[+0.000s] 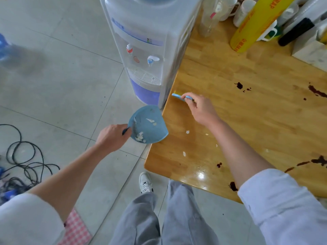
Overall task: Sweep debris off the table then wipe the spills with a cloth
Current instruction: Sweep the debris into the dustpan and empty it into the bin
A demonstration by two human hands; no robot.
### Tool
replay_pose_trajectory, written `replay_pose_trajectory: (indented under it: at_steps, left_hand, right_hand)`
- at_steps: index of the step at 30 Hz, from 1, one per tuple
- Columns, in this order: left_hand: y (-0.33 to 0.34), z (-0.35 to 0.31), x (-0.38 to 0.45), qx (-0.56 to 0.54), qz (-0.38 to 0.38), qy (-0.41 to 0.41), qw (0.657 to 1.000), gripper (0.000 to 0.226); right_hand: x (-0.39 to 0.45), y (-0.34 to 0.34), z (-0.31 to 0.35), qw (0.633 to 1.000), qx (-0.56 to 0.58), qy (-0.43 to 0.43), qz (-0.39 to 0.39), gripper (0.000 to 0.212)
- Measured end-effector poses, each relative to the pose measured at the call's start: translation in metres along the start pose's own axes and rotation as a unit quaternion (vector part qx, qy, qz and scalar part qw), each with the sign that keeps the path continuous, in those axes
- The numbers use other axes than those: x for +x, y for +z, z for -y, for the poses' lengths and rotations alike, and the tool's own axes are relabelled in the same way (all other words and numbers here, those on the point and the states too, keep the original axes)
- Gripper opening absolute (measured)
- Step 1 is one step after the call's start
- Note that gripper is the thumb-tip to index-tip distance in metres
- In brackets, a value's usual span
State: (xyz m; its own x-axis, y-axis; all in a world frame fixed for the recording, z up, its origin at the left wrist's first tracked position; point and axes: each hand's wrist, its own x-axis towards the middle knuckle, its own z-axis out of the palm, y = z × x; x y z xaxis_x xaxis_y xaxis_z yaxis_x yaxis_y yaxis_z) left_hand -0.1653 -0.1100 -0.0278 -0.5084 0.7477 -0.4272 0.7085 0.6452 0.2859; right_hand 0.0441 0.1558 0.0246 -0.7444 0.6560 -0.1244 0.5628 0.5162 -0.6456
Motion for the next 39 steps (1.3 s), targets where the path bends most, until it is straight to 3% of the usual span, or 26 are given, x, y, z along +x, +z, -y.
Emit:
replay_pose_trajectory:
  at_steps: [4,6,12,14,17,28,35,39]
  left_hand:
    - [0.007,-0.005,-0.009,-0.031,0.039,-0.009,0.999,0.038]
    - [0.009,-0.011,-0.017,-0.043,0.047,0.003,0.998,0.036]
    - [0.027,-0.019,-0.054,-0.086,0.033,0.006,0.996,0.040]
    - [0.035,-0.022,-0.068,-0.093,0.041,0.002,0.995,0.039]
    - [0.049,-0.027,-0.087,-0.102,0.050,-0.023,0.993,0.038]
    - [0.081,-0.072,-0.128,-0.126,0.015,-0.100,0.987,0.036]
    - [0.107,-0.080,-0.164,-0.161,0.007,-0.138,0.977,0.037]
    - [0.113,-0.083,-0.182,-0.183,0.040,-0.146,0.971,0.036]
  right_hand:
    - [-0.055,0.004,0.002,0.998,0.001,-0.016,0.059,0.019]
    - [-0.079,-0.004,0.001,0.999,-0.003,-0.006,0.049,0.019]
    - [-0.107,-0.065,-0.043,0.977,-0.028,0.116,-0.177,0.024]
    - [-0.119,-0.079,-0.067,0.960,-0.058,0.190,-0.199,0.027]
    - [-0.133,-0.079,-0.087,0.950,-0.064,0.254,-0.172,0.026]
    - [-0.138,-0.001,-0.015,0.990,0.027,0.107,-0.092,0.019]
    - [-0.120,-0.038,-0.034,0.990,0.018,0.054,-0.126,0.023]
    - [-0.057,-0.059,-0.050,0.995,-0.015,0.051,-0.084,0.027]
